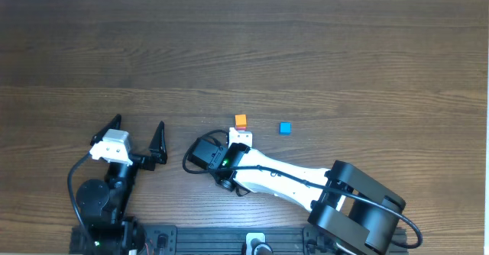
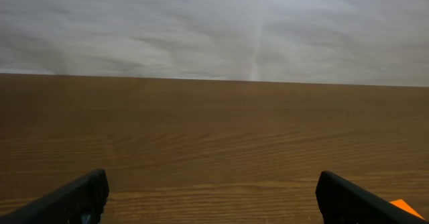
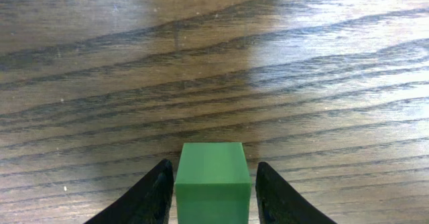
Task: Stack Cubes
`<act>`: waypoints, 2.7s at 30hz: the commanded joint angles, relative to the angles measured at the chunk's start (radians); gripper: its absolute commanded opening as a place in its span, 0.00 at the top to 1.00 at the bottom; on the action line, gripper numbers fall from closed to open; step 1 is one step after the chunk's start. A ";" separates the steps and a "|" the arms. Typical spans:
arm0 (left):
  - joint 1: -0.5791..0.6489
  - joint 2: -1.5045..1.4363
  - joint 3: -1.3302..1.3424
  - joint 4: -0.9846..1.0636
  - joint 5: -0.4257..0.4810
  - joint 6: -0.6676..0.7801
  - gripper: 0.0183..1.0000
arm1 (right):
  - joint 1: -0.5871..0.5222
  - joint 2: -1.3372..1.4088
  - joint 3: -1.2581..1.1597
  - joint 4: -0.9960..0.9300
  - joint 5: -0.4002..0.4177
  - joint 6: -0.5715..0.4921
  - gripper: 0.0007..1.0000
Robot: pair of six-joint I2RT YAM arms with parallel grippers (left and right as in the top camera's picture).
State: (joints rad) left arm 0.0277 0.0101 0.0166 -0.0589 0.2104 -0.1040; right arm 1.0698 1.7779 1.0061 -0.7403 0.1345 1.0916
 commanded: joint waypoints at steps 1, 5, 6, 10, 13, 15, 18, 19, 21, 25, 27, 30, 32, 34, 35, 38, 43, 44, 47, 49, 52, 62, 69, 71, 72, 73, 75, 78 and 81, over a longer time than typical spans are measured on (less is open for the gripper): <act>0.002 -0.007 -0.010 0.003 0.010 0.018 0.00 | 0.005 0.008 0.021 0.000 0.020 0.000 0.64; 0.002 -0.007 -0.010 0.003 0.010 0.018 0.00 | 0.005 0.008 0.021 0.000 0.020 0.000 0.68; 0.002 -0.007 -0.010 0.003 0.010 0.018 0.00 | 0.005 0.008 0.021 0.000 0.020 0.000 0.68; 0.002 -0.007 -0.010 0.003 0.010 0.018 0.00 | 0.005 0.008 0.021 0.000 0.020 0.000 0.74; 0.002 -0.007 -0.010 0.003 0.010 0.018 0.00 | 0.005 0.008 0.021 0.000 0.020 0.000 0.79; 0.002 -0.007 -0.010 0.003 0.010 0.018 0.00 | 0.005 0.008 0.021 0.000 0.020 0.000 0.80; 0.002 -0.007 -0.010 0.003 0.010 0.018 0.00 | 0.005 0.008 0.021 0.000 0.020 0.000 0.82; 0.002 -0.007 -0.010 0.003 0.010 0.018 0.00 | 0.005 0.008 0.021 0.000 0.021 0.000 0.83; 0.002 -0.007 -0.010 0.003 0.010 0.018 0.00 | 0.004 0.000 0.022 -0.002 0.026 0.000 0.84; 0.002 -0.007 -0.010 0.003 0.010 0.018 0.00 | -0.002 -0.048 0.058 -0.056 0.051 -0.005 0.86; 0.002 -0.007 -0.010 0.003 0.010 0.018 0.00 | -0.009 -0.093 0.132 -0.156 0.098 -0.010 0.87; 0.002 -0.007 -0.010 0.003 0.010 0.018 0.00 | -0.037 -0.120 0.241 -0.270 0.137 -0.054 0.88; 0.002 -0.007 -0.010 0.003 0.010 0.018 0.00 | -0.071 -0.121 0.326 -0.343 0.147 -0.087 0.88; 0.002 -0.007 -0.010 0.003 0.010 0.018 0.00 | -0.134 -0.105 0.469 -0.410 0.148 -0.187 0.89; 0.002 -0.007 -0.010 0.003 0.010 0.018 0.00 | -0.151 -0.097 0.493 -0.417 0.148 -0.204 0.90; 0.002 -0.007 -0.010 0.003 0.010 0.018 0.00 | -0.203 -0.075 0.531 -0.422 0.122 -0.238 0.91; 0.002 -0.007 -0.010 0.003 0.010 0.018 0.00 | -0.280 -0.006 0.533 -0.413 0.071 -0.287 0.91; 0.002 -0.007 -0.010 0.003 0.010 0.018 0.00 | -0.284 0.003 0.533 -0.411 0.067 -0.290 0.91; 0.002 -0.007 -0.010 0.003 0.010 0.018 0.01 | -0.287 0.036 0.533 -0.401 0.052 -0.290 0.92; 0.002 -0.007 -0.010 0.003 0.010 0.018 0.00 | -0.286 0.058 0.533 -0.364 0.014 -0.317 0.92; 0.002 -0.007 -0.010 0.003 0.010 0.018 0.00 | -0.285 0.075 0.533 -0.336 0.001 -0.323 0.92; 0.002 -0.007 -0.010 0.003 0.010 0.018 0.00 | -0.285 0.104 0.533 -0.337 -0.014 -0.331 0.93; 0.002 -0.007 -0.010 0.003 0.010 0.018 0.00 | -0.288 0.120 0.533 -0.338 -0.014 -0.330 0.93; 0.002 -0.007 -0.010 0.003 0.010 0.018 0.00 | -0.290 0.122 0.533 -0.338 -0.014 -0.330 0.93; 0.002 -0.007 -0.010 0.003 0.010 0.018 0.00 | -0.291 0.122 0.533 -0.340 -0.014 -0.330 0.93; 0.002 -0.007 -0.010 0.003 0.010 0.018 0.00 | -0.291 0.122 0.533 -0.341 -0.013 -0.330 0.93; 0.002 -0.007 -0.010 0.003 0.010 0.018 0.00 | -0.292 0.122 0.533 -0.344 -0.013 -0.330 0.93; 0.002 -0.007 -0.010 0.003 0.010 0.018 0.00 | -0.296 0.122 0.531 -0.352 -0.014 -0.330 0.94; 0.002 -0.007 -0.010 0.003 0.010 0.018 0.00 | -0.297 0.122 0.528 -0.352 -0.013 -0.325 0.94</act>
State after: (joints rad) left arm 0.0277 0.0101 0.0166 -0.0593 0.2108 -0.1005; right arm 0.7807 1.8874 1.5295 -1.0920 0.1249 0.7628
